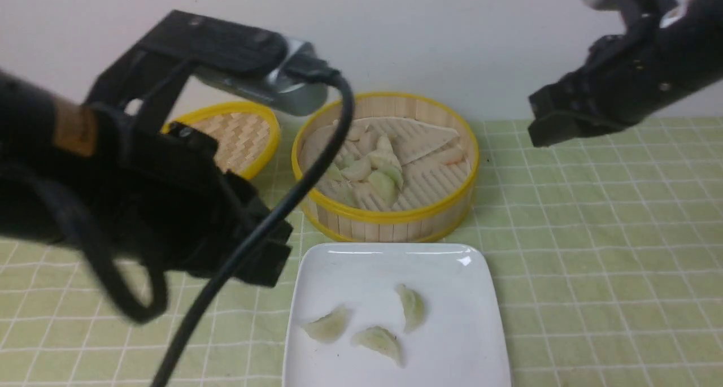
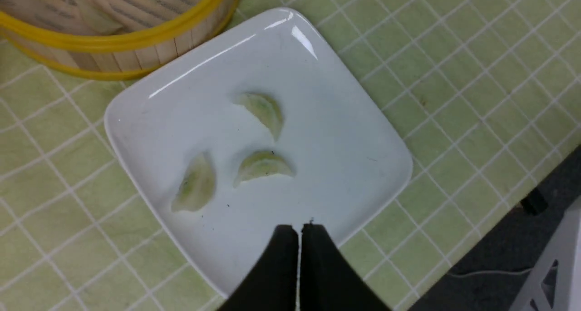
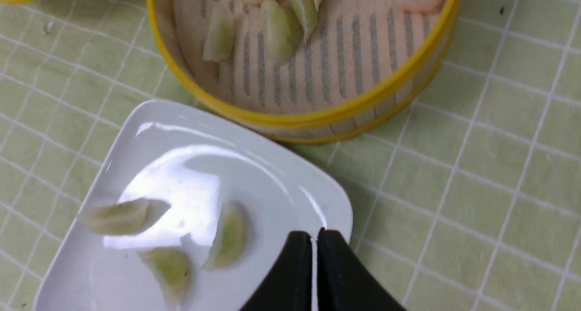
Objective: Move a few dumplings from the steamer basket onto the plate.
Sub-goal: Use the right arm to grab a dumpling from inside the steamer, then use the right arm to put the dumpling into the plate
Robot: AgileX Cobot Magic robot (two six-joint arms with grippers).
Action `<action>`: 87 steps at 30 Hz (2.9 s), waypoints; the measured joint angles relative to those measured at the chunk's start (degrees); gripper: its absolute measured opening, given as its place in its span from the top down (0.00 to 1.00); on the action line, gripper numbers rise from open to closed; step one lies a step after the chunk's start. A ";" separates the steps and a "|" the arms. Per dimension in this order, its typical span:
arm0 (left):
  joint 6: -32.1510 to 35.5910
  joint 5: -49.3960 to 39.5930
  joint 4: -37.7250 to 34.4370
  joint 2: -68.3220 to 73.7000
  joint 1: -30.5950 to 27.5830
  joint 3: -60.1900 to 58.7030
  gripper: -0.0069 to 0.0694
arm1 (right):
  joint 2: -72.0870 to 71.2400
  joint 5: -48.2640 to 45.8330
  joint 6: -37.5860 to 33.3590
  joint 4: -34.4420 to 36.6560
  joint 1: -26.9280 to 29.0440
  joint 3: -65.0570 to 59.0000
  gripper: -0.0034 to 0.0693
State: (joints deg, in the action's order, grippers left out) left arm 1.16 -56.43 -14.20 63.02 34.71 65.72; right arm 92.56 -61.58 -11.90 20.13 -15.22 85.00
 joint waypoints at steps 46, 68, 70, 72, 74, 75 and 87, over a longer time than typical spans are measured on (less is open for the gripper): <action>-12.65 -11.19 14.69 -22.32 -0.10 -7.94 0.92 | 45.85 -0.97 5.03 -8.58 -8.50 38.04 0.78; -12.65 -7.72 14.79 -22.37 -0.10 -7.94 0.92 | 31.82 -10.11 6.56 -6.15 -8.50 35.90 0.78; -12.70 -7.72 14.79 -22.37 -0.10 -7.94 0.92 | 30.03 -10.11 6.49 -5.79 -8.56 32.37 0.78; -12.70 -7.72 14.79 -22.37 -0.10 -7.94 0.92 | 27.24 -10.04 6.36 -5.73 -8.56 28.26 0.78; -12.70 -7.67 14.79 -22.37 -0.10 -7.94 0.92 | 22.27 -9.90 6.13 -5.25 -8.61 21.25 0.78; -12.70 -7.67 14.79 -22.37 -0.10 -7.94 0.92 | 20.01 -9.83 5.92 -5.01 -8.73 17.92 0.78; -12.66 -5.66 15.74 -22.37 -0.10 -7.94 0.92 | 6.05 1.23 5.86 -2.04 -19.21 -18.52 0.78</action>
State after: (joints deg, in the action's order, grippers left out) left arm -11.49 -62.09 1.54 40.65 34.61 57.77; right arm 98.62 -60.35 -6.04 18.10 -34.43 66.48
